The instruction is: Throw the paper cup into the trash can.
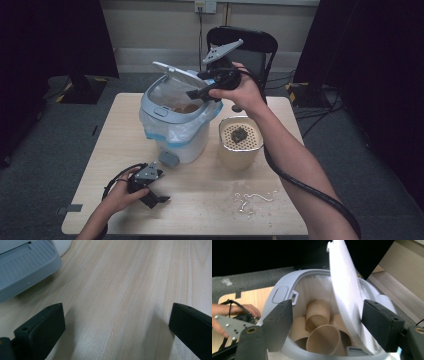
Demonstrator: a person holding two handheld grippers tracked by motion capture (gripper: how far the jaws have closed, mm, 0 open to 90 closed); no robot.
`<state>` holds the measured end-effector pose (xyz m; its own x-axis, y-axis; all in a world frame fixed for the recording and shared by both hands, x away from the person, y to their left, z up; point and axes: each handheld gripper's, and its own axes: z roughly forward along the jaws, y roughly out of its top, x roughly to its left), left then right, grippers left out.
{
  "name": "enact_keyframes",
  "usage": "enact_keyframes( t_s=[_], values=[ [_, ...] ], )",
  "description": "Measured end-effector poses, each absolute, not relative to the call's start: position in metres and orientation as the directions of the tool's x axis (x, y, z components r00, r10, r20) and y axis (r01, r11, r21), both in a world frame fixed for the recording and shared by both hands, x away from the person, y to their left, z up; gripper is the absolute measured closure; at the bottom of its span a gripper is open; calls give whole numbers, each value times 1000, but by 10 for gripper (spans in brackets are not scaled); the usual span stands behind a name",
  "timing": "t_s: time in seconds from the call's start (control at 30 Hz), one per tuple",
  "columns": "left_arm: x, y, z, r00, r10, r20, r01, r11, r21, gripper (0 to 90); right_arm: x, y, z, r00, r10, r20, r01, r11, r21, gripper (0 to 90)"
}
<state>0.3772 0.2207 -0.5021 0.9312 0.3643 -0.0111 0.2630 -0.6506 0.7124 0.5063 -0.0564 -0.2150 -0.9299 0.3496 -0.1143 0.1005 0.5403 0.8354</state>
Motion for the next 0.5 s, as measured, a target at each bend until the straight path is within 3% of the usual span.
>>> enact_keyframes(
  t_s=[0.5],
  values=[
    [377,220,-503,931,365,-14,262,-640,722,0,488,-47,-231,-953,296,-63,111,536,837,245]
  ],
)
